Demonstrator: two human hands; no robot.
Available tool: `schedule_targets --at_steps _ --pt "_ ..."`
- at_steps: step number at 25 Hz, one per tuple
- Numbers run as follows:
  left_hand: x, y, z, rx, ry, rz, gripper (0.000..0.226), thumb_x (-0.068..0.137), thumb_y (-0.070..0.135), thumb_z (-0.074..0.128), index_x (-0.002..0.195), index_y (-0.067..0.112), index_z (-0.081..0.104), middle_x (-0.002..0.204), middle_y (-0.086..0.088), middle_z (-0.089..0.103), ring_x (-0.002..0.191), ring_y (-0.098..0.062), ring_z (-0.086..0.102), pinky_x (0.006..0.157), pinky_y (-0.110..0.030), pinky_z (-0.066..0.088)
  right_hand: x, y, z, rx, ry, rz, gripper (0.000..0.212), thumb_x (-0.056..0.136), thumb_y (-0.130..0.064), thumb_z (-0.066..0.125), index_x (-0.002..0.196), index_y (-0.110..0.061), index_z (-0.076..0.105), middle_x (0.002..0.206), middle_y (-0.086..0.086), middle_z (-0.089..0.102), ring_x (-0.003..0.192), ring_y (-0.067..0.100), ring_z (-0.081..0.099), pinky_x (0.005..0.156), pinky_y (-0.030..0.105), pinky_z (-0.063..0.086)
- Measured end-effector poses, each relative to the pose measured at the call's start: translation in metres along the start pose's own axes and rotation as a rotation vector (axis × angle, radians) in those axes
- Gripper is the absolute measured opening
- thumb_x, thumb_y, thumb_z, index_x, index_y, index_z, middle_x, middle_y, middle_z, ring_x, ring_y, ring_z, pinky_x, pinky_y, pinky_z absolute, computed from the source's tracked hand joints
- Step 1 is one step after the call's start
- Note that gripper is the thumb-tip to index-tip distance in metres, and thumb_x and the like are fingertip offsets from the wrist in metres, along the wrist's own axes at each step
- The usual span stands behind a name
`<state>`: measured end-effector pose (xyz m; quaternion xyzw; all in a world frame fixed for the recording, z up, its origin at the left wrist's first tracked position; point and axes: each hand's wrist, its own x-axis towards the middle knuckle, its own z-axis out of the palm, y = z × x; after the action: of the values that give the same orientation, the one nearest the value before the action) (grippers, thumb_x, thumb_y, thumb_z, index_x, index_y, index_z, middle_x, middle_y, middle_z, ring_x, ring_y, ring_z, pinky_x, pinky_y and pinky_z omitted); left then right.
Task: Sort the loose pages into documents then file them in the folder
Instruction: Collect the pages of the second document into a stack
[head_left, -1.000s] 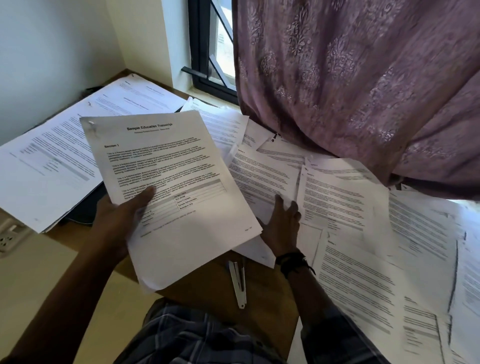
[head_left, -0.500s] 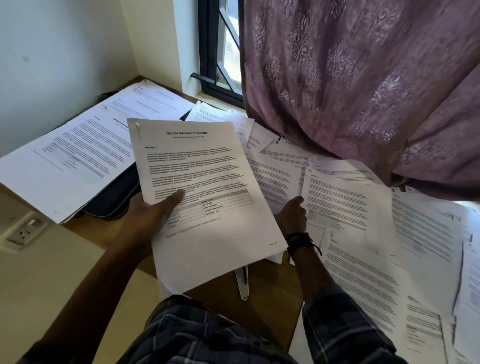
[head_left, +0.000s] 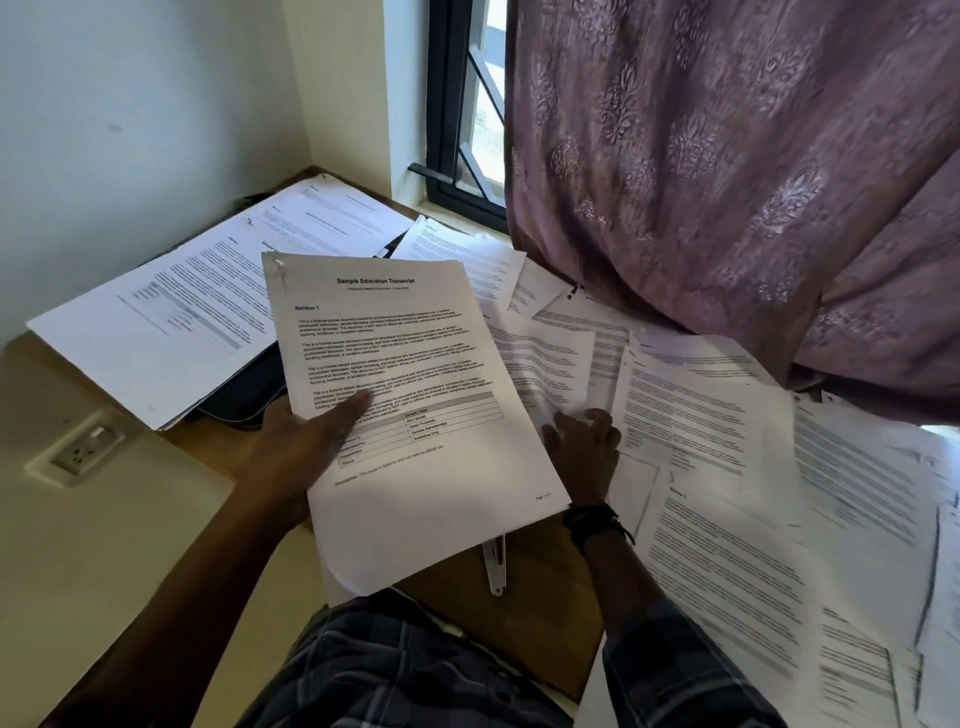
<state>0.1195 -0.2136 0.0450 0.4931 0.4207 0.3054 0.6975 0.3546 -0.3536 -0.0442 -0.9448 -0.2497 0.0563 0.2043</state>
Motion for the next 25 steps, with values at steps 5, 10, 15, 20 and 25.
schedule_targets --at_steps 5,10,15,20,25 --pt "-0.001 0.004 -0.001 0.007 -0.013 0.014 0.02 0.085 0.012 0.07 0.105 0.018 0.067 0.099 -0.003 0.076 0.087 -0.022 0.075 0.07 -0.035 0.062 0.002 0.002 -0.009 0.218 0.094 -0.043 0.028 0.091 -0.023 0.064 0.118 -0.015 0.064 0.135 0.019 0.044 0.111 0.037 0.057 0.087 0.042 0.05" --pt "0.001 0.004 0.001 0.03 -0.028 0.006 0.019 0.086 0.013 0.07 0.103 0.019 0.067 0.096 0.0 0.077 0.085 -0.021 0.075 0.066 -0.032 0.06 0.001 0.002 -0.013 0.104 -0.166 0.096 0.081 0.076 -0.041 0.079 0.135 -0.006 0.036 0.128 0.021 0.038 0.117 0.04 0.044 0.088 0.043 0.045" --pt "0.004 0.002 -0.003 0.046 -0.005 -0.013 0.023 0.084 0.017 0.073 0.105 0.02 0.067 0.097 0.0 0.077 0.087 -0.023 0.075 0.078 -0.043 0.058 0.011 -0.01 -0.013 0.183 -0.213 0.143 0.075 0.078 -0.025 0.081 0.128 0.003 0.033 0.124 0.024 0.05 0.115 0.038 0.051 0.089 0.038 0.045" --pt "0.003 0.004 -0.007 0.025 -0.024 -0.002 0.028 0.085 0.016 0.071 0.113 0.017 0.066 0.101 -0.003 0.076 0.09 -0.025 0.074 0.083 -0.048 0.057 0.022 -0.008 -0.012 0.202 -0.305 0.175 0.038 0.08 -0.022 0.076 0.067 -0.014 0.041 0.068 -0.001 0.048 0.062 0.014 0.049 0.047 0.021 0.032" --pt "0.003 0.01 -0.009 -0.03 -0.056 -0.005 0.032 0.086 0.013 0.07 0.118 0.014 0.064 0.108 -0.006 0.075 0.095 -0.028 0.073 0.085 -0.048 0.057 0.023 -0.013 -0.038 0.731 -0.363 0.211 0.005 0.09 -0.011 0.063 0.095 -0.009 0.061 0.099 0.012 0.065 0.078 0.016 0.061 0.062 0.023 0.049"
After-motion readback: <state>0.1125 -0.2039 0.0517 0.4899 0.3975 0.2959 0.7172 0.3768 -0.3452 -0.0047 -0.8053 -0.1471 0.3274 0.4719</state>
